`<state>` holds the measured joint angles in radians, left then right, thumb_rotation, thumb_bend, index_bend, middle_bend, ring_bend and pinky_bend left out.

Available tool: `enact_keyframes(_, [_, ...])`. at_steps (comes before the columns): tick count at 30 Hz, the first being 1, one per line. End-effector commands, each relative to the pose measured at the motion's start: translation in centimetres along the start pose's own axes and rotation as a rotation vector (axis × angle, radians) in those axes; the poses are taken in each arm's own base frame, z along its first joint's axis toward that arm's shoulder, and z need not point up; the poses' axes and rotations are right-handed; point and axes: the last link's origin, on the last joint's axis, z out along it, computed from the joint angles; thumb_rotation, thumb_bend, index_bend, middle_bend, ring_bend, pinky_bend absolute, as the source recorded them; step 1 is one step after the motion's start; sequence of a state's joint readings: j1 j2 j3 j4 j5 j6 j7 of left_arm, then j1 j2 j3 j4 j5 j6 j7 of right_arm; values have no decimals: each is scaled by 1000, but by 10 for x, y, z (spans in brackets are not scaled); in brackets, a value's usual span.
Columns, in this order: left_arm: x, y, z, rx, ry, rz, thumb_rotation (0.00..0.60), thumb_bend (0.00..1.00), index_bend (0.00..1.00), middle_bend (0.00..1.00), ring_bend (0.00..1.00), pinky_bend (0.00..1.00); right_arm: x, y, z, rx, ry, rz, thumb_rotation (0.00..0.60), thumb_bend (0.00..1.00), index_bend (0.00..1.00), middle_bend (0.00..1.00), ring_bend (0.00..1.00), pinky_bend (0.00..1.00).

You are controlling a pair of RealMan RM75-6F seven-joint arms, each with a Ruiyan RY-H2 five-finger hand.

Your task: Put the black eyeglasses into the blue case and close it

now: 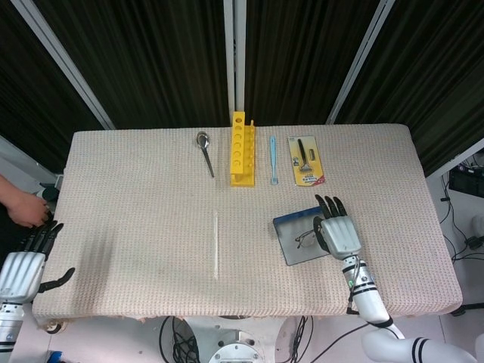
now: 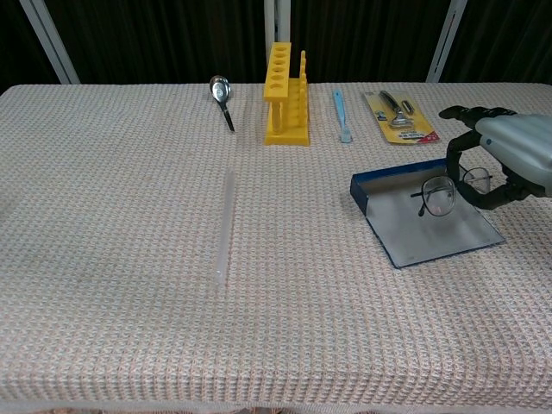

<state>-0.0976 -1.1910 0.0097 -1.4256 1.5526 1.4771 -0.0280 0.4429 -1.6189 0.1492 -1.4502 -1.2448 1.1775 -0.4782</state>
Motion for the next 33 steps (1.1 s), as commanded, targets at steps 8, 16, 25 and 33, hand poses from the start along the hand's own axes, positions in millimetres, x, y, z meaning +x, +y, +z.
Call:
enact_keyframes(8, [-1, -5, -1, 10, -3, -8, 460, 215, 42, 52, 81, 205, -10, -33, 25, -83, -7, 12, 600, 477, 683, 0, 0, 0])
enact_keyframes(16, [-1, -11, -2, 20, -3, -10, 460, 215, 42, 51, 80, 205, -17, -38, 33, -104, -15, -20, 600, 477, 682, 0, 0, 0])
enact_keyframes(25, [-1, -13, -5, 28, -4, -13, 461, 215, 42, 52, 80, 205, -25, -42, 36, -108, 3, -51, 600, 477, 628, 0, 0, 0])
enact_keyframes(33, [-2, -14, -6, 32, -9, -14, 461, 215, 42, 52, 81, 205, -29, -44, 37, -92, 20, -62, 600, 474, 409, 0, 0, 0])
